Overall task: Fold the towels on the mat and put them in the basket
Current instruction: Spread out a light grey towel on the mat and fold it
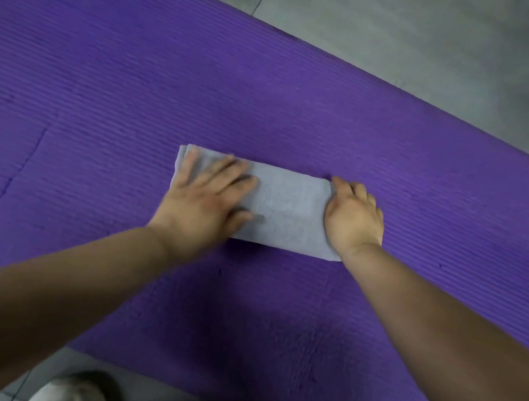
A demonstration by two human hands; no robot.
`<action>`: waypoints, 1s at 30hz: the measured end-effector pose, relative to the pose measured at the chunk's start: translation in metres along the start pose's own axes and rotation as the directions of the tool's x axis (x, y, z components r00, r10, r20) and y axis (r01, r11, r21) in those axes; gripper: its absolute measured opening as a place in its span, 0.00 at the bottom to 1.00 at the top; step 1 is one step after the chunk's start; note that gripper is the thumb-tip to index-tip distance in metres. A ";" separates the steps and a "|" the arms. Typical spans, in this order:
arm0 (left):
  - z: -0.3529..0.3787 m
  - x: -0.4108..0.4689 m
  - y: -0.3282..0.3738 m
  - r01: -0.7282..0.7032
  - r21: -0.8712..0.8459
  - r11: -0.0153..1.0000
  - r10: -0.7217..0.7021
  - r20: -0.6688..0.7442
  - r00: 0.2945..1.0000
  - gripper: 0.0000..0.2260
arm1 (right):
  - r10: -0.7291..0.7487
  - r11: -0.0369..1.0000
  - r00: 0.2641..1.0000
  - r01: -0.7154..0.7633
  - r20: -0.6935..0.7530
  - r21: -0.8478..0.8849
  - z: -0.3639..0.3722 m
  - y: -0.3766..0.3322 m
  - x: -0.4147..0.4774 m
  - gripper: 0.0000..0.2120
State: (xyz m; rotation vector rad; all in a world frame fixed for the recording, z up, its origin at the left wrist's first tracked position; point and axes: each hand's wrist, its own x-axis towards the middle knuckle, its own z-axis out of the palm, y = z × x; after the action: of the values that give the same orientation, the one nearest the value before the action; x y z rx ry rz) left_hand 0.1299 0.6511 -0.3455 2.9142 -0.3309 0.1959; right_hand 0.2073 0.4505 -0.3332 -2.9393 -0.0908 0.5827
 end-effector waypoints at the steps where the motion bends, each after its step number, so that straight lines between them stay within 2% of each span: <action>1: 0.003 -0.002 0.004 -0.005 0.016 1.000 0.004 0.067 0.998 0.23 | 0.000 0.999 1.000 0.000 0.007 0.039 -0.001 0.002 0.000 0.22; 3: 0.006 -0.002 0.004 -0.028 0.057 0.998 0.019 0.150 0.989 0.26 | -0.019 0.991 0.998 0.027 -0.056 0.132 -0.008 0.005 -0.003 0.25; 5: 0.006 -0.001 0.002 -0.045 0.080 0.996 0.033 0.145 0.989 0.26 | -0.207 0.969 0.969 0.222 -0.134 0.110 -0.015 0.007 -0.005 0.31; 7: 0.008 -0.001 0.002 -0.049 0.074 0.996 0.038 0.149 0.988 0.26 | -0.435 0.900 0.900 0.436 0.038 -0.021 -0.019 0.005 -0.005 0.38; 8: 0.008 -0.001 0.003 -0.054 0.063 0.997 0.044 0.152 0.987 0.26 | -0.466 0.874 0.868 0.482 0.168 -0.067 -0.019 0.003 -0.004 0.39; 10: 0.005 0.001 0.000 -0.048 -0.026 0.999 0.051 0.124 0.991 0.27 | -0.412 0.885 0.854 0.458 0.319 -0.084 -0.022 -0.003 -0.001 0.37; 12: -0.008 0.000 -0.005 0.014 -0.220 0.975 -0.010 0.019 1.000 0.22 | -0.384 0.899 0.862 0.430 0.330 -0.079 -0.026 -0.009 0.003 0.37; 13: -0.017 -0.003 -0.005 0.092 -0.309 0.947 -0.111 -0.044 0.993 0.18 | -0.375 0.903 0.869 0.422 0.324 -0.085 -0.027 -0.011 0.005 0.37; 14: -0.026 -0.008 -0.004 0.225 -0.382 0.897 -0.260 -0.043 0.965 0.17 | -0.363 0.907 0.877 0.410 0.314 -0.097 -0.029 -0.013 0.006 0.37; 15: -0.033 -0.013 -0.001 0.388 -0.420 0.821 -0.412 0.036 0.911 0.18 | -0.345 0.913 0.888 0.392 0.305 -0.109 -0.029 -0.013 0.006 0.37; 16: -0.035 -0.020 0.000 0.555 -0.414 0.722 -0.529 0.187 0.828 0.20 | -0.324 0.921 0.898 0.371 0.299 -0.115 -0.029 -0.013 0.007 0.36; 17: -0.034 -0.027 0.002 0.700 -0.397 0.593 -0.587 0.381 0.714 0.21 | -0.296 0.932 0.905 0.343 0.305 -0.114 -0.028 -0.013 0.008 0.36; 19: -0.028 -0.038 0.001 0.885 -0.403 0.235 -0.531 0.709 0.464 0.16 | -0.239 0.953 0.907 0.287 0.347 -0.093 -0.028 -0.014 0.008 0.35; 20: -0.025 -0.039 0.000 0.910 -0.414 0.032 -0.499 0.782 0.373 0.15 | -0.221 0.960 0.902 0.268 0.370 -0.082 -0.028 -0.014 0.008 0.34; 21: -0.022 -0.038 -0.001 0.885 -0.442 -0.146 -0.491 0.809 0.323 0.14 | -0.205 0.964 0.897 0.254 0.393 -0.077 -0.029 -0.014 0.008 0.33; 22: -0.018 -0.036 -0.003 0.832 -0.488 -0.266 -0.504 0.805 0.311 0.12 | -0.191 0.968 0.892 0.242 0.410 -0.074 -0.029 -0.014 0.008 0.33; 24: -0.011 -0.028 -0.003 0.723 -0.582 -0.372 -0.527 0.774 0.352 0.09 | -0.173 0.974 0.888 0.218 0.426 -0.060 -0.026 -0.013 0.007 0.32; 26: -0.008 -0.015 0.001 0.659 -0.632 -0.407 -0.545 0.747 0.380 0.07 | -0.155 0.979 0.895 0.196 0.419 -0.056 -0.020 -0.012 0.004 0.31; 30: -0.004 0.007 0.004 0.576 -0.692 -0.434 -0.602 0.699 0.386 0.13 | -0.110 0.993 0.891 0.116 0.441 0.013 -0.013 -0.006 0.006 0.30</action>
State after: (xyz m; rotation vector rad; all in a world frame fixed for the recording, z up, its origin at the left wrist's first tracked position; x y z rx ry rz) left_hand 0.1356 0.6471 -0.3397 1.1506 0.9833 -0.1822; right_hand 0.2174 0.4554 -0.3225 -2.7289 -0.3130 1.2215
